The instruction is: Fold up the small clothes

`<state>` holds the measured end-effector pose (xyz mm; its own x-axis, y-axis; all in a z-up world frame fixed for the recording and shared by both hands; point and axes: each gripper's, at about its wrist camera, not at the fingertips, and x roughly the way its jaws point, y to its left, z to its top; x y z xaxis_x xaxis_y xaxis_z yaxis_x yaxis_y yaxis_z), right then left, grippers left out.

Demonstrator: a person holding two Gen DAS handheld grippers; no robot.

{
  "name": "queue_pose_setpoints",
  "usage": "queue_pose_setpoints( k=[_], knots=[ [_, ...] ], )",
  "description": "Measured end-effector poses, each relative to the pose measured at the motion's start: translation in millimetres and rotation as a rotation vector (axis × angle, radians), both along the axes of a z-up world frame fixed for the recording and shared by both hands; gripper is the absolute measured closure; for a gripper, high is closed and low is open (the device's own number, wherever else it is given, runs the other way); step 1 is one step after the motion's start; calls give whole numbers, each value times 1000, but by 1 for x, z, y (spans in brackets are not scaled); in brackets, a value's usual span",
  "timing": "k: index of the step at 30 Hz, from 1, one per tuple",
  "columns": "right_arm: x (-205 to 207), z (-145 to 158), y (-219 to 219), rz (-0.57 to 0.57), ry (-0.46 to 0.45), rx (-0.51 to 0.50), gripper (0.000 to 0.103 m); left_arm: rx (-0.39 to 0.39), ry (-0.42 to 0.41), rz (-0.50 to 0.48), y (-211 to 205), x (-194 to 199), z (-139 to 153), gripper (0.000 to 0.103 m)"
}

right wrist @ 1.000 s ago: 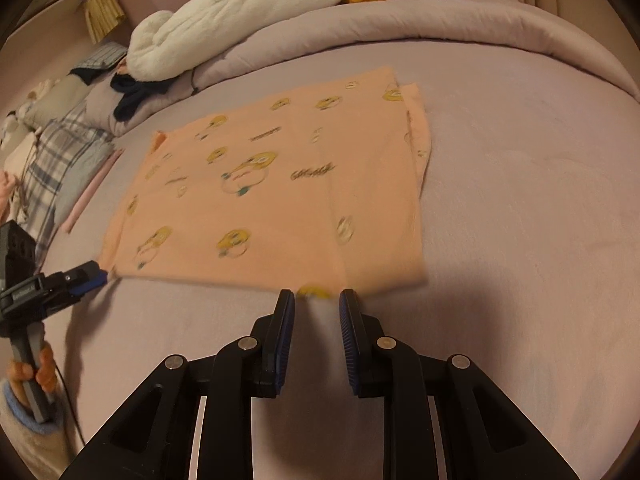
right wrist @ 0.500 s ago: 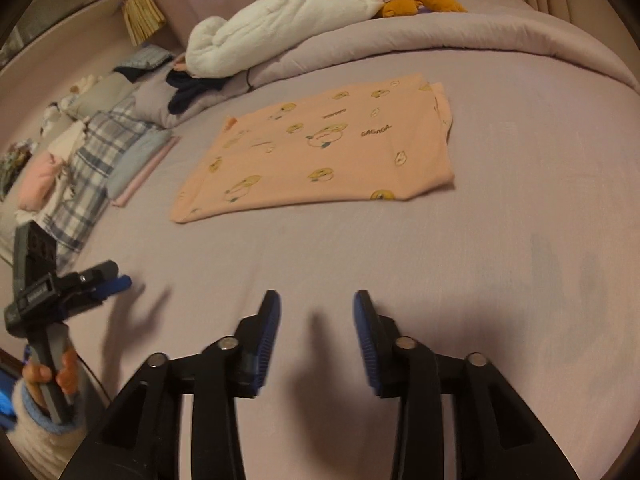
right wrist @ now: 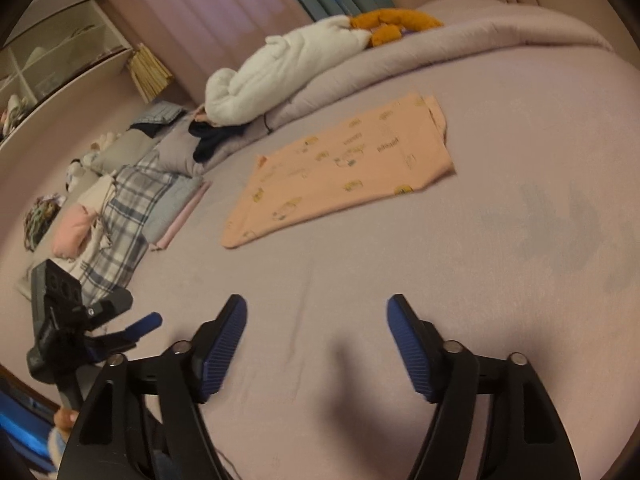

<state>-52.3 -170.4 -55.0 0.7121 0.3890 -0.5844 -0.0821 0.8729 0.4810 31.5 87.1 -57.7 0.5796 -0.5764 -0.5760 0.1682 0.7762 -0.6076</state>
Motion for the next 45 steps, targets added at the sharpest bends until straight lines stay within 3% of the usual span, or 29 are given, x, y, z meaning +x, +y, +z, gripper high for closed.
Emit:
queue_pose_setpoints(
  k=[4, 9, 12, 15, 17, 20, 28, 33, 40, 45],
  knots=[
    [-1, 17, 11, -11, -74, -37, 27, -8, -16, 22, 4, 0, 1, 0],
    [-8, 26, 16, -42, -163, -86, 21, -10, -99, 78, 13, -3, 1, 0],
    [-6, 25, 18, -26, -172, -75, 20, 34, -161, 74, 13, -3, 1, 0],
    [-2, 22, 24, 1, -177, -61, 20, 57, -165, 43, 13, 4, -4, 0],
    [1, 20, 29, 25, -187, -63, 19, 25, -153, 5, 14, 9, -9, 0],
    [6, 15, 33, 62, -171, -62, 0, -11, -120, -7, 20, 17, -15, 0],
    [20, 10, 23, 0, -122, -60, 0, 30, -84, 23, 27, 39, -21, 0],
    [36, 9, 27, -2, -95, -82, 0, 59, -1, 62, 32, 61, -32, 0],
    [57, 10, 31, 13, -82, -108, 0, -37, 135, 67, 34, 103, -52, 1],
    [71, 8, 32, 25, -65, -118, 0, -42, 179, 65, 32, 124, -57, 1]
  ],
)
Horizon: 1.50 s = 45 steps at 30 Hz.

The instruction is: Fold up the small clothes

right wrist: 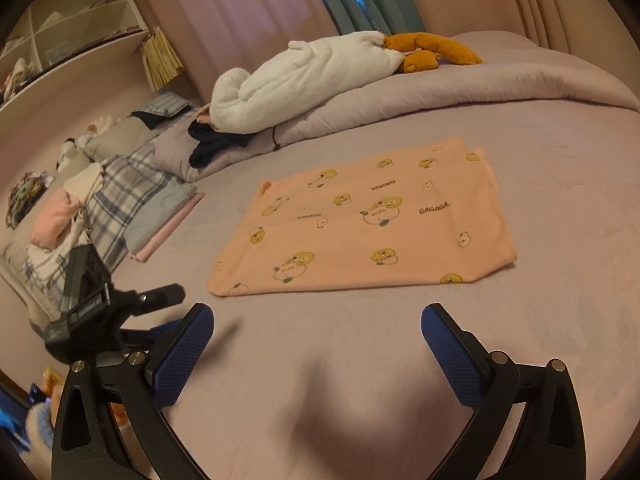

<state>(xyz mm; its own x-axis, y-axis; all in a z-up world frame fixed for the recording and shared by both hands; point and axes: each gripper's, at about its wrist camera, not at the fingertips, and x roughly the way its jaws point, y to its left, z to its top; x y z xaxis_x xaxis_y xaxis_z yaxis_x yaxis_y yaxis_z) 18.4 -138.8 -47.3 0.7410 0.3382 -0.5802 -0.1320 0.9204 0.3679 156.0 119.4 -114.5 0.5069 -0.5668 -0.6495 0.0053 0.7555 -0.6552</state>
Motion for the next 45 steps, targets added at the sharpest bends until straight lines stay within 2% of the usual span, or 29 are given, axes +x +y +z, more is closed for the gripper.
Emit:
queue_pose_setpoints(
  k=[3, 9, 19, 21, 25, 28, 35, 38, 39, 40, 42, 45],
  knots=[
    [5, -4, -2, -1, 14, 4, 0, 37, 28, -3, 2, 11, -5, 1],
    [12, -14, -13, -8, 43, 34, 0, 26, 38, 18, 14, 30, -9, 1],
    [29, -27, -27, -13, 83, 72, 0, 40, 45, -92, 5, 80, -12, 1],
    [30, -25, -28, -13, 77, 77, 0, 7, 50, -102, 5, 91, -12, 1],
    [29, -21, -30, -10, 64, 80, 0, -141, 74, -127, 9, 110, -16, 1],
    [29, -17, -33, 1, 45, 77, 0, -201, 88, -138, 8, 119, -14, 1],
    [51, -9, -33, 38, 40, 79, 0, -238, 91, -117, 2, 124, -11, 4],
    [69, -10, -25, 75, 71, 68, 0, -251, 94, -88, 11, 124, -12, 19],
    [74, -10, -22, 87, 76, 59, 0, -250, 104, -74, 12, 125, -14, 30],
    [83, -10, -15, 107, 86, 47, 0, -234, 126, -54, 15, 128, -16, 44],
    [96, -11, -8, 121, 101, 40, 0, -207, 148, -29, 18, 130, -20, 61],
    [123, -15, 3, 115, 149, 27, 0, -193, 146, -17, 19, 130, -21, 67]
  ],
)
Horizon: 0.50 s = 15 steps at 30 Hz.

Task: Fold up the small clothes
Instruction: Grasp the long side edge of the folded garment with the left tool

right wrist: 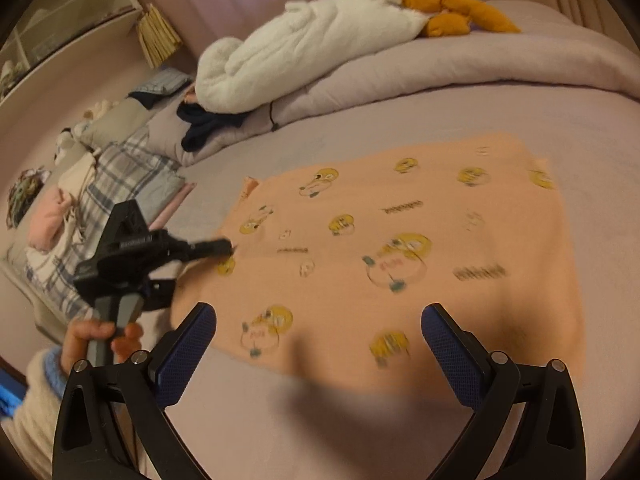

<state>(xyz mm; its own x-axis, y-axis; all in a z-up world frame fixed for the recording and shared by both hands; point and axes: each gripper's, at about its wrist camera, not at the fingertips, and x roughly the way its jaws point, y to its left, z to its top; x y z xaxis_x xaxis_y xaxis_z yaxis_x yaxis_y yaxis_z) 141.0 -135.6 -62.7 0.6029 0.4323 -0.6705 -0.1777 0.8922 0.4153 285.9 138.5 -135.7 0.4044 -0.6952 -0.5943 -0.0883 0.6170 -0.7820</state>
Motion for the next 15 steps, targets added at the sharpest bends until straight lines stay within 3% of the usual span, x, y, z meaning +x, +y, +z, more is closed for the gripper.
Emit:
queue_pose_setpoints(
  k=[2, 6, 8, 11, 15],
  knots=[
    [17, -2, 9, -6, 27, -24, 3, 41, -10, -7, -2, 0, 1, 74],
    [38, 0, 29, -9, 37, -117, 33, 78, -23, -25, -1, -2, 0, 76],
    [44, 1, 39, 8, 30, -147, 34, 93, -24, -32, -4, 1, -1, 78],
    [55, 2, 50, 12, 27, -209, 52, 132, -33, -42, -8, 4, 2, 78],
    [73, 1, 58, -16, 28, -277, 58, 173, -44, -52, -13, 5, 5, 78]
  ],
)
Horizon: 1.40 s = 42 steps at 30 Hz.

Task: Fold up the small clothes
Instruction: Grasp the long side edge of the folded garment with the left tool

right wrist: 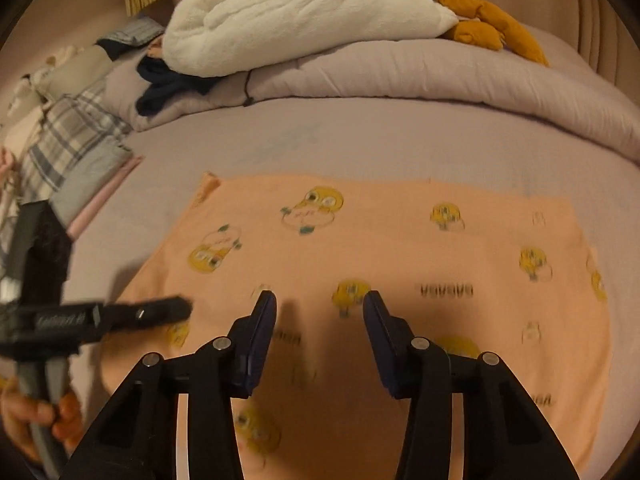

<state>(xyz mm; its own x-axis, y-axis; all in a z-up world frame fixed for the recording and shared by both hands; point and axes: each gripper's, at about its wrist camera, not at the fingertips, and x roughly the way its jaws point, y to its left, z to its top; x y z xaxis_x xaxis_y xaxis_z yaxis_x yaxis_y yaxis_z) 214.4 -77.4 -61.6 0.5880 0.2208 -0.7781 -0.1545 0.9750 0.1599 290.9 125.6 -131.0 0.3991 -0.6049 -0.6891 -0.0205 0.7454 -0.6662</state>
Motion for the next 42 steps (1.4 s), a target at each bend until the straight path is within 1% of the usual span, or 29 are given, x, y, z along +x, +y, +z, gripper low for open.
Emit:
queue_pose_setpoints(
  k=[3, 5, 8, 10, 14, 18, 21, 22, 25, 31, 34, 35, 36, 38, 40, 41, 42],
  knots=[
    [8, -4, 2, -10, 13, -28, 60, 5, 2, -1, 0, 1, -2, 78],
    [15, -13, 5, -11, 39, -70, 61, 7, 5, -2, 0, 2, -2, 78],
    [20, -20, 9, 4, 57, -90, 61, 18, 9, -3, -1, 3, -1, 78],
    [19, -18, 10, 11, 60, -96, 61, 22, 12, -2, -2, 4, -1, 78],
    [8, -7, 6, 24, 58, -65, 61, 30, 12, -1, -4, 5, -1, 78],
    [-7, -2, 6, 48, 45, -60, 61, 29, 17, 0, -3, 5, -1, 78],
    [-18, -4, 8, 71, 45, -66, 61, 43, 18, -3, -5, 6, -1, 78],
    [-21, -7, 10, 78, 48, -84, 61, 48, 19, -3, -5, 7, -1, 78],
    [-17, -15, 12, 81, 57, -96, 61, 58, 22, -1, -7, 7, -1, 78],
    [-17, -9, 8, 80, 66, -49, 61, 78, 24, 13, -10, 9, 0, 78],
    [-22, 0, 3, 86, 61, 26, 61, 84, 20, 19, -11, 9, 0, 78],
    [-23, 1, 2, 82, 59, 29, 61, 82, 18, 21, -11, 9, -1, 78],
    [-23, -1, 3, 82, 61, 24, 61, 78, 18, 24, -10, 9, -1, 78],
    [-22, -11, 8, 86, 96, -5, 61, 72, 16, 25, -9, 8, -2, 78],
    [-23, -15, 13, 100, 84, -40, 61, 75, 17, 25, -9, 8, -2, 78],
    [-24, -14, 15, 101, 83, -44, 61, 78, 16, 23, -9, 8, -2, 78],
    [-24, -11, 13, 98, 87, -25, 61, 84, 13, 22, -9, 7, -2, 78]
  ],
)
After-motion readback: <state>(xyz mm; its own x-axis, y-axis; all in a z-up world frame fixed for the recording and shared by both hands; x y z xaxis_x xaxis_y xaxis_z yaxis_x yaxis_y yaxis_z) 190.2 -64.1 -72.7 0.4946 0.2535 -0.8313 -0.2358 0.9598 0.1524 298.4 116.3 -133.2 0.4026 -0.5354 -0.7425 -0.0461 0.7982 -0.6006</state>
